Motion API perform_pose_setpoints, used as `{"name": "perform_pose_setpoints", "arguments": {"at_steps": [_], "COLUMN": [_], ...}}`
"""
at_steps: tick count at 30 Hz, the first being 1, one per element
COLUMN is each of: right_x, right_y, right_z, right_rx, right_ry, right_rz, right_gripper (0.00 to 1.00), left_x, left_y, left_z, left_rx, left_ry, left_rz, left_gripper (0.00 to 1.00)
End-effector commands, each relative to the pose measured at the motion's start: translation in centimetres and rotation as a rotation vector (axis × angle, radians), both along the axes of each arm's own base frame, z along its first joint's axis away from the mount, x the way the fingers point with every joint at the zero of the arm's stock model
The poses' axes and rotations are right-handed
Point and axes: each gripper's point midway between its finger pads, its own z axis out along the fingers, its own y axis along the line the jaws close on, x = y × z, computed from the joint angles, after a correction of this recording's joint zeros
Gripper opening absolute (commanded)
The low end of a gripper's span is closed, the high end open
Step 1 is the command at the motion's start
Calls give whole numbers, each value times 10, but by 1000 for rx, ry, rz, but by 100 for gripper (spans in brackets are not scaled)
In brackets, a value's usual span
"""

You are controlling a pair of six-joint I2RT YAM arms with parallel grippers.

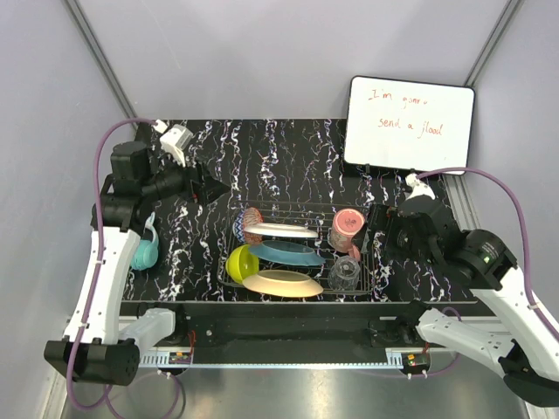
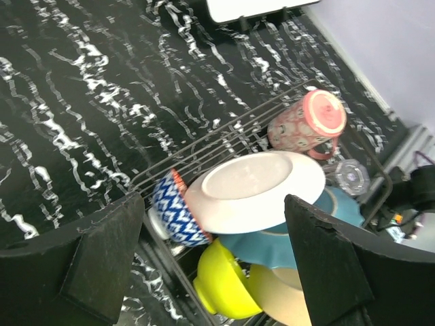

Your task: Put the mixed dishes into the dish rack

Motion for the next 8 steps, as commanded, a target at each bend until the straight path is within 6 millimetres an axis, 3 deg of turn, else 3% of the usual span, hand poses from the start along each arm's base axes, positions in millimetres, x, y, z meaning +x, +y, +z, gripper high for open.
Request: {"name": "perform_pose_setpoints", "arguments": {"at_steps": [1, 8], "right_x": [0, 6], "right_y": [0, 6], "right_z": [1, 12], "right_rx": [-30, 25], "right_ry": [17, -76], "right_rz": [12, 43], "right_gripper": [100, 100], "left_x": [-4, -22], "left_y": [18, 32], "left_z": [-7, -31], "left_rx": [79, 132], "left_ry": [-32, -5], "left_rz": [90, 160], "left_gripper": [88, 89]}}
